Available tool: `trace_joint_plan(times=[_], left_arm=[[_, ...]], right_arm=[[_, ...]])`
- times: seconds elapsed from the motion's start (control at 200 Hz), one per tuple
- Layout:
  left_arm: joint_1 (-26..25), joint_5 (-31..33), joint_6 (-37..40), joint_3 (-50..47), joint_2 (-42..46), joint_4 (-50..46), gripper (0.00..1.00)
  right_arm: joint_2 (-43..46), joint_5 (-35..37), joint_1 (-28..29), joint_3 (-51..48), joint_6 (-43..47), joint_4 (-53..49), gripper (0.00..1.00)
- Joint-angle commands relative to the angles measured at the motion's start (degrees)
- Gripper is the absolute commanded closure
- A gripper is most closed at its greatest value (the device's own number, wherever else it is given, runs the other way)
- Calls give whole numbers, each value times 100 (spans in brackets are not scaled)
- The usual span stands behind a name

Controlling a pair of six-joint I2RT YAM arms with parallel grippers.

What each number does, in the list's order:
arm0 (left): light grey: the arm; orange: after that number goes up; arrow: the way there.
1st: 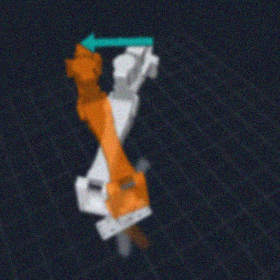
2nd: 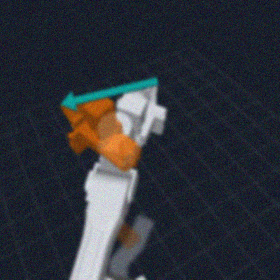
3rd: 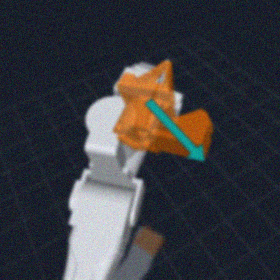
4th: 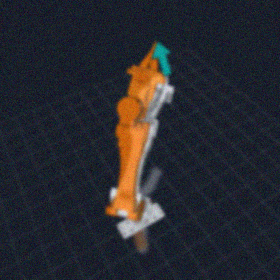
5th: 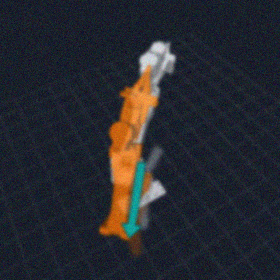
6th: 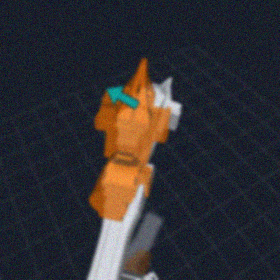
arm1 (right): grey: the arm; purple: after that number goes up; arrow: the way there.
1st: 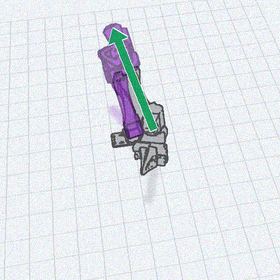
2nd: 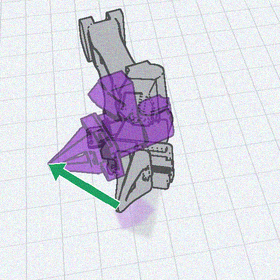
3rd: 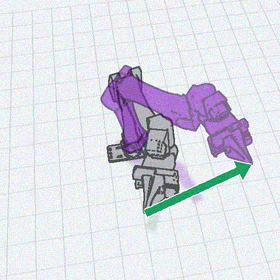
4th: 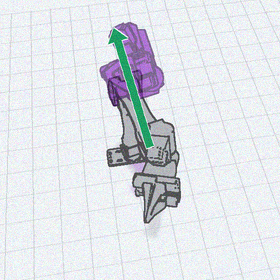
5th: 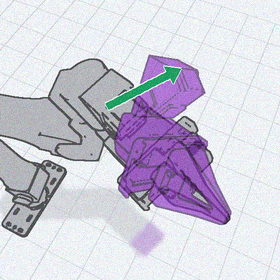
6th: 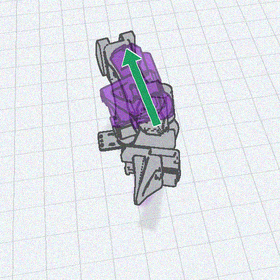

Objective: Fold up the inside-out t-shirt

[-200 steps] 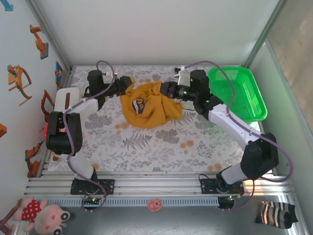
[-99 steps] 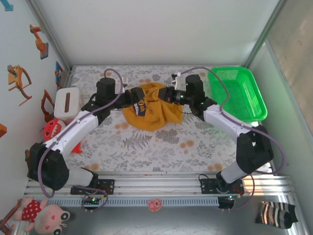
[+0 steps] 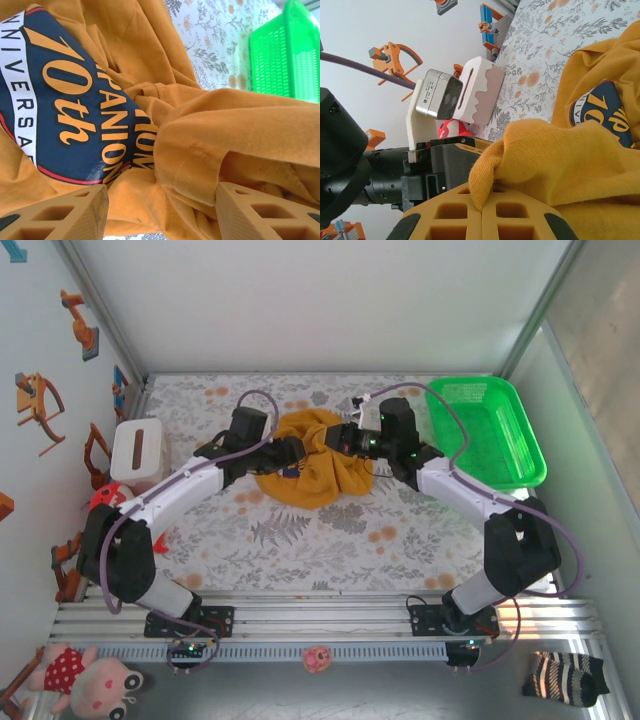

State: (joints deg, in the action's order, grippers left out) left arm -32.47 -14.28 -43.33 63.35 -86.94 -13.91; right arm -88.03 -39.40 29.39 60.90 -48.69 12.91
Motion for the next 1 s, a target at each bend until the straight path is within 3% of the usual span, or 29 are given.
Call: trace_joint_plan(times=[0.0, 0.245, 0.35, 0.481, 0.591, 0.761, 0.906, 0.956, 0.996], left_arm=[[-66, 79, 185, 303, -137, -61, 43], [-116, 34, 175, 518, -437, 14, 43], [-137, 20, 176, 585, -547, 35, 50], [-142, -58, 224, 655, -617, 42, 66], [-130, -68, 365, 807, -576, -108, 100], [109, -426, 571, 1225, -148, -331, 100], [524, -1640, 283, 1088, 370, 614, 100], [708, -2087, -35, 836, 520, 1363, 100], [845, -2309, -261, 711, 597, 1764, 100]], right_arm=[[173, 35, -29, 48, -44, 81, 100], [172, 20, -29, 68, -42, 72, 100], [163, 20, -30, 65, -37, 76, 100], [155, 34, -31, 64, -29, 74, 100], [132, 69, -52, 69, -14, 39, 100], [-60, 395, -310, 21, -26, -39, 100], [-399, 824, -582, -19, -260, -5, 100], [-483, 945, -638, 45, -271, -153, 78], [-485, 985, -635, 82, -243, -249, 66]])
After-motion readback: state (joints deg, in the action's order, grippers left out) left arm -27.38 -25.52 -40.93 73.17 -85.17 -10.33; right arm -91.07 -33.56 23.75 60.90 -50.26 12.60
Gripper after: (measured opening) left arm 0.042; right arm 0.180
